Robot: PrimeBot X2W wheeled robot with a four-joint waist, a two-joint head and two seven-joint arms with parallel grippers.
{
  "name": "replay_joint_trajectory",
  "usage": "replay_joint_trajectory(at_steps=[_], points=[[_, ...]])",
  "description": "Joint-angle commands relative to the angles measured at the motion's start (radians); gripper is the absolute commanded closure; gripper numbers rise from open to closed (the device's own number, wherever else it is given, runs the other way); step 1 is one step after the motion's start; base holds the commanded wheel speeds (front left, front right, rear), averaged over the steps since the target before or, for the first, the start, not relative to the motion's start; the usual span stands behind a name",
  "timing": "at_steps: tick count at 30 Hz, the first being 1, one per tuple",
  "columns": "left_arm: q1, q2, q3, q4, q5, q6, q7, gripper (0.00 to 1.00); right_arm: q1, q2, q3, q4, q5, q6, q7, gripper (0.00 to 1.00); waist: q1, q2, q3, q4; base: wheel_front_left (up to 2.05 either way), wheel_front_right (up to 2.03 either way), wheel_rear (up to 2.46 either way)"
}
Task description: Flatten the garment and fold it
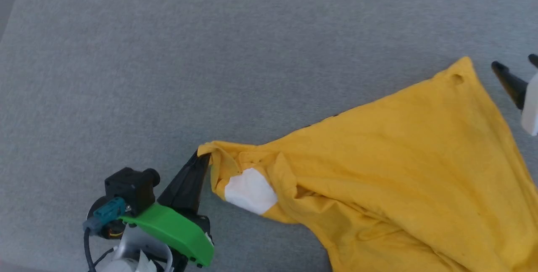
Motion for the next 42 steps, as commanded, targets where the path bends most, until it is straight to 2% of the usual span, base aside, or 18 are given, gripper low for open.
replay_joint_trajectory(at_steps=[1, 8, 9, 10, 15, 24, 33, 37, 42], points=[[-0.022, -0.008, -0.004, 0.001, 0.003, -0.003, -0.004, 1.00, -0.020, 0.010, 0.008, 0.026, -0.012, -0.001, 0.002, 0.00, 0.0000, 0.0000, 0.074, 0.076, 0.00, 0.00, 0.00], [-0.043, -0.019, -0.013, 0.013, 0.006, -0.008, -0.009, 1.00, -0.033, 0.028, 0.020, 0.125, -0.055, -0.001, 0.014, 0.02, 0.0000, 0.0000, 0.106, 0.105, 0.00, 0.00, 0.00], [-0.046, -0.020, -0.012, 0.016, 0.006, -0.009, -0.010, 1.00, -0.031, 0.031, 0.018, 0.138, -0.059, -0.001, 0.024, 0.61, 0.0000, 0.0000, 0.108, 0.106, 0.00, 0.00, 0.00], [-0.047, -0.020, -0.012, 0.017, 0.006, -0.009, -0.011, 1.00, -0.030, 0.033, 0.018, 0.146, -0.060, -0.001, 0.033, 1.00, 0.0000, 0.0000, 0.110, 0.106, 0.00, 0.00, 0.00], [-0.057, -0.012, -0.005, 0.028, 0.005, -0.011, -0.012, 1.00, -0.039, 0.041, 0.012, 0.144, -0.054, -0.001, 0.066, 1.00, 0.0000, 0.0000, 0.106, 0.087, 0.00, 0.00, 0.00], [-0.181, 0.026, 0.033, 0.097, -0.016, -0.060, 0.025, 1.00, -0.064, 0.052, 0.011, 0.119, -0.040, -0.001, -0.013, 1.00, 0.0000, 0.0000, 0.004, 0.010, 0.00, 0.00, 0.00], [-0.442, 0.049, 0.063, 0.286, -0.010, -0.124, 0.083, 1.00, -0.115, 0.071, 0.046, 0.151, -0.025, -0.001, -0.166, 1.00, 0.0000, 0.0000, -0.175, -0.081, 0.00, 0.00, 0.00], [-0.581, 0.047, 0.077, 0.388, -0.004, -0.158, 0.082, 1.00, -0.167, 0.077, 0.057, 0.177, -0.040, -0.001, -0.238, 1.00, 0.0000, 0.0000, -0.240, -0.118, 0.00, 0.00, 0.00], [-0.742, 0.021, 0.081, 0.493, 0.012, -0.178, 0.073, 1.00, -0.247, 0.088, 0.071, 0.220, -0.071, -0.001, -0.321, 1.00, 0.0000, 0.0000, -0.300, -0.151, 0.00, 0.00, 0.00]])
